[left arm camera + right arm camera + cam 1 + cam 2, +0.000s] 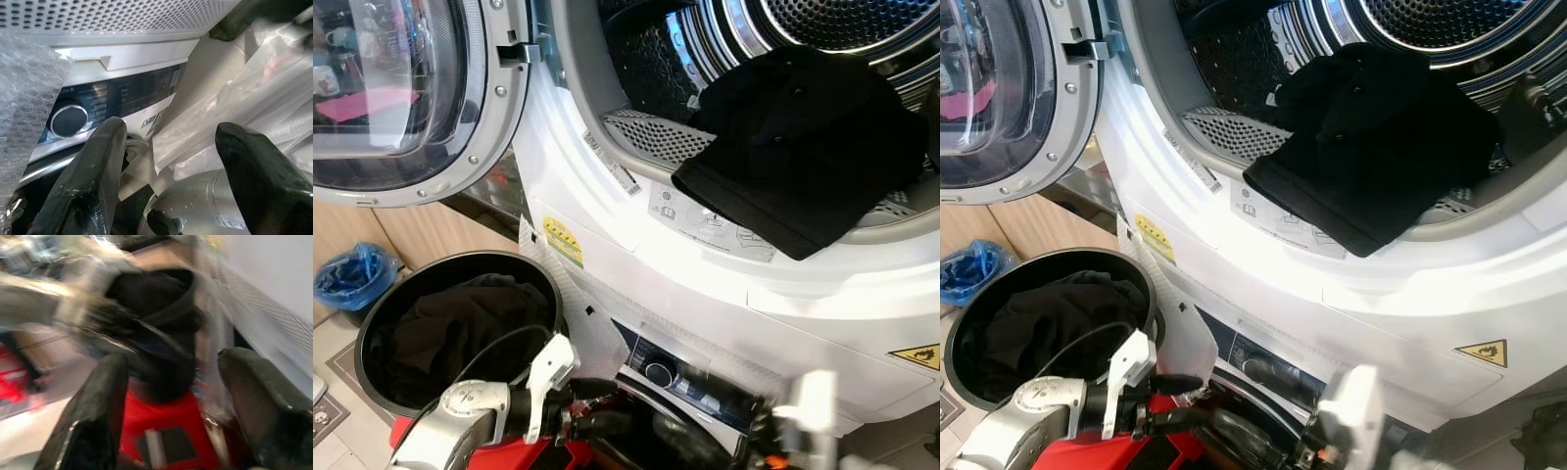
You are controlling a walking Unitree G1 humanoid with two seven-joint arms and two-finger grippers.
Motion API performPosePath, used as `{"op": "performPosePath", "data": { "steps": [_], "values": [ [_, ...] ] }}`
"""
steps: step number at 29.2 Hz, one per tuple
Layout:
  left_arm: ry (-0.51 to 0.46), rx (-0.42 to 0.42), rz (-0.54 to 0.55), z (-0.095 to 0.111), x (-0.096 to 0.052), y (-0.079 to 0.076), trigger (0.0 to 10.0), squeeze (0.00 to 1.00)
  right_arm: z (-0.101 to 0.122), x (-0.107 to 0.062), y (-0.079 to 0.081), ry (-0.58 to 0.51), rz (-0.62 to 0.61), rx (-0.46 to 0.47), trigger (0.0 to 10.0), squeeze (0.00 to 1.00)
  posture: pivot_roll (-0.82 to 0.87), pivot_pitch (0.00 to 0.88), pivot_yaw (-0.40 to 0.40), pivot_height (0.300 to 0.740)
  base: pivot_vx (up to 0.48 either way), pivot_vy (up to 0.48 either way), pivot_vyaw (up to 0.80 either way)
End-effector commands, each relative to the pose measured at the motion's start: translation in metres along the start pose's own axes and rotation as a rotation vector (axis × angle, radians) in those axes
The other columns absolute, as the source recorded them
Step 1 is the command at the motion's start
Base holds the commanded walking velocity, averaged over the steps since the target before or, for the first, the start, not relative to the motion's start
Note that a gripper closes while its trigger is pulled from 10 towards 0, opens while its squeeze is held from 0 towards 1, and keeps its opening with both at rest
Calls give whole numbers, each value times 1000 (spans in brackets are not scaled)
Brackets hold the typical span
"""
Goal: Clothes washing
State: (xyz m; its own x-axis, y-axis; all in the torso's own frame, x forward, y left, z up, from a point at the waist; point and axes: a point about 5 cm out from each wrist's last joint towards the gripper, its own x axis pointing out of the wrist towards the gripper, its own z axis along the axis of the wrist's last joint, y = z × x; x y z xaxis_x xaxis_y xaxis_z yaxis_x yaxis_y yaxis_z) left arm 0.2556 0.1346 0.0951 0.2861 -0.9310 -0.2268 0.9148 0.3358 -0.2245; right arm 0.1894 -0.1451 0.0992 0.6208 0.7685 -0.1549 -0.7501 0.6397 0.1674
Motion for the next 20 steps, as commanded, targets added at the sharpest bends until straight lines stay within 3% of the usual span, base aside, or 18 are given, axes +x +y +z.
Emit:
{"op": "performPosePath", "data": {
  "steps": [1,2,8,9,10,12,15,20],
  "values": [
    [3,7,7,0,1,0,10000,0,-18,1,-14,49,-126,19,10000,0,30,134,-35,740,0,0,0],
    [-2,7,5,0,2,0,10000,0,-42,2,-32,102,-291,77,10000,0,33,131,-35,740,0,0,0],
    [-16,12,-2,1,7,-2,10000,0,-105,-1,-59,223,-643,223,10000,0,38,130,-32,740,0,0,0],
    [-16,12,-2,1,7,-2,10000,0,-105,-1,-59,223,-643,223,10000,0,38,130,-32,740,0,0,0],
    [-22,10,-7,1,8,-3,10000,0,-120,-4,-61,286,-701,258,10000,0,38,130,-32,740,0,0,0],
    [-24,11,-8,1,9,-4,10000,0,-132,-5,-61,316,-743,286,10000,0,39,132,-32,740,0,0,0],
    [-30,19,2,2,10,-3,10000,0,-153,-7,-54,378,-797,372,10000,0,43,135,-34,740,0,0,0],
    [-66,50,40,7,14,-1,10000,0,-181,-16,-44,528,-929,422,10000,0,35,137,-29,740,0,0,0]
  ]
}}
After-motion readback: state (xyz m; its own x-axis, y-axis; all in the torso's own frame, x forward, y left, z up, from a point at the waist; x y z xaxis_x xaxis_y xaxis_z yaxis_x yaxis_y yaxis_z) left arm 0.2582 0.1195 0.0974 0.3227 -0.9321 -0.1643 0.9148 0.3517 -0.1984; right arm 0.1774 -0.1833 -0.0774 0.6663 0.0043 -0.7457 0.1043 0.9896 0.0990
